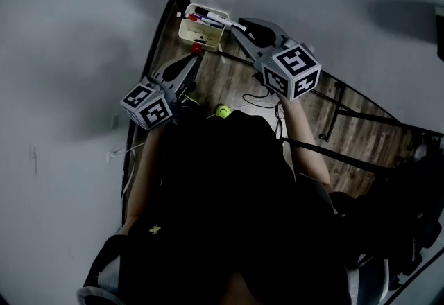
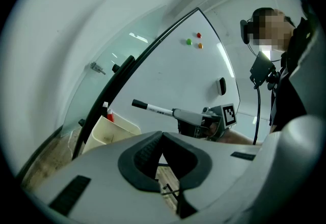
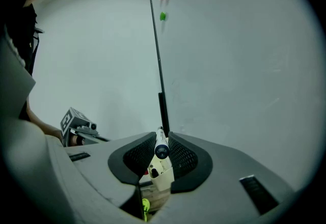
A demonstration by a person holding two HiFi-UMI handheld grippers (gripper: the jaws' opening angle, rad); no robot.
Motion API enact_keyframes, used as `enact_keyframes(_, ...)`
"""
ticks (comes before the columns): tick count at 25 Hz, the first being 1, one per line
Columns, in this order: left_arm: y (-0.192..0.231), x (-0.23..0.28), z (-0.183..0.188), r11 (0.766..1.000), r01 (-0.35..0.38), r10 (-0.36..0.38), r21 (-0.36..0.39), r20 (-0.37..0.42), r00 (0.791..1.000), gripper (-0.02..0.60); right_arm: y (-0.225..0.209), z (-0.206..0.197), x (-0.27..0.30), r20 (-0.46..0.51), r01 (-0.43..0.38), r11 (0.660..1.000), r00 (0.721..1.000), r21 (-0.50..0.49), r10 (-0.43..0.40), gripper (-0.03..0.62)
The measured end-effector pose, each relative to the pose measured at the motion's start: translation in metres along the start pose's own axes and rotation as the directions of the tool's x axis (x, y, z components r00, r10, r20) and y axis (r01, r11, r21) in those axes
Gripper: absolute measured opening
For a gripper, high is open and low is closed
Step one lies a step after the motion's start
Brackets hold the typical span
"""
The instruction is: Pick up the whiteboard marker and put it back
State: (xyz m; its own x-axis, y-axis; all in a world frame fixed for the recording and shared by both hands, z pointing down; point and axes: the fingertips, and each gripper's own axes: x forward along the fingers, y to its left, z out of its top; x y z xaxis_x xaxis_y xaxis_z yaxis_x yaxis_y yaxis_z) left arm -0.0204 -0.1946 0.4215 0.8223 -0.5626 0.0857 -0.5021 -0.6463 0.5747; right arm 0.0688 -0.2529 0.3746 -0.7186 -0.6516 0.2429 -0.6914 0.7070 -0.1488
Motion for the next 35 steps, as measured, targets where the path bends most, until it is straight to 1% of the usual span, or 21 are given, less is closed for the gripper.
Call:
enact_keyframes(8, 0.001, 0.006, 0.003, 1.000, 0.008, -0.009, 0.022, 0.017, 1.000, 0.003, 0.007, 0.004, -0.009, 0.006, -0.001, 1.000, 1.000, -0.019, 0.001, 0.084)
enact_keyframes(13, -0.003, 0.010, 0.004, 0.998, 0.003, -0.004, 0.070, 0.023, 1.000, 0.003, 0.010, 0.007, -0.013, 0.011, 0.000, 1.000, 1.000, -0.031, 0.000, 0.084)
enact_keyframes(17, -0.005, 0.009, 0.011, 0.999, 0.024, -0.026, 0.033, 0.072, 0.997, 0.003, 0.012, 0.008, -0.017, 0.013, 0.002, 0.999, 1.000, -0.038, -0.001, 0.084)
enact_keyframes(24, -0.003, 0.007, 0.009, 0.999, 0.026, -0.028, 0.019, 0.077, 0.997, 0.003, 0.014, 0.005, -0.020, 0.005, 0.003, 0.999, 1.000, -0.043, -0.003, 0.084)
enact_keyframes(35, -0.007, 0.002, 0.014, 0.999, 0.050, -0.051, 0.006, 0.088, 0.995, 0.003, 0.011, 0.004, -0.014, 0.005, 0.006, 0.999, 1.000, -0.046, -0.006, 0.084)
